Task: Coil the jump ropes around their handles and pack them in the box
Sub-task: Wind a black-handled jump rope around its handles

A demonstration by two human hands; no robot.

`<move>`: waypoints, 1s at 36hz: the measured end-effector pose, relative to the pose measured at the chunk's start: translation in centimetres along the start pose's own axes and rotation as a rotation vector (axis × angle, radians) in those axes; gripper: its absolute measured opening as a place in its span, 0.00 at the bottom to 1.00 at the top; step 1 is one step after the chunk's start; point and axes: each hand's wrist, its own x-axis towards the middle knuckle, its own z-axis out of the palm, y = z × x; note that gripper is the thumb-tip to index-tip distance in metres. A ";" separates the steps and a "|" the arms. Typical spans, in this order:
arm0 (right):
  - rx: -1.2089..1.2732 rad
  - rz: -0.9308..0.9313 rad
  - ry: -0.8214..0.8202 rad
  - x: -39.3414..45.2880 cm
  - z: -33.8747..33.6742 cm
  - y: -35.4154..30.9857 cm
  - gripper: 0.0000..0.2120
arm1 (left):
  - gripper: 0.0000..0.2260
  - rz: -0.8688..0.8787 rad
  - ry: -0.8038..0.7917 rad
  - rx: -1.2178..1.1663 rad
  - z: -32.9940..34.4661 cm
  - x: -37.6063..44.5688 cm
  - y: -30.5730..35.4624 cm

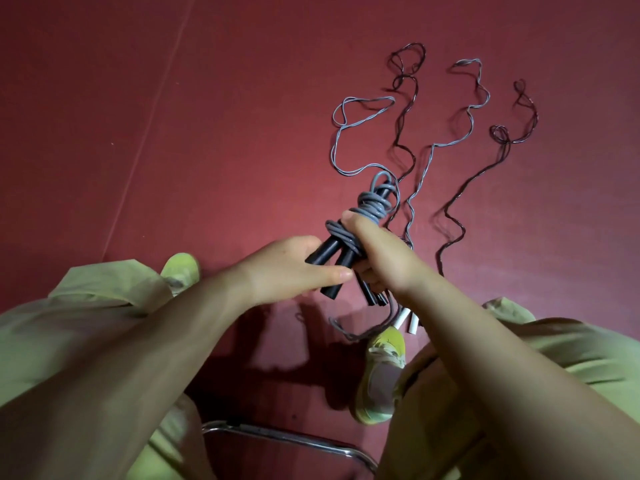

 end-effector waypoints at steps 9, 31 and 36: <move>0.313 -0.210 -0.123 -0.7 0.3 -0.3 0.22 | 0.32 -0.107 -0.719 -1.087 -0.1 -1.1 0.7; -0.135 -0.043 -0.034 0.0 -0.2 0.2 0.29 | 0.31 -0.252 -0.294 -0.514 -0.3 -0.5 1.2; -0.142 0.021 -0.074 0.5 -0.3 0.8 0.35 | 0.29 -0.230 -0.096 -0.229 0.2 -0.4 1.2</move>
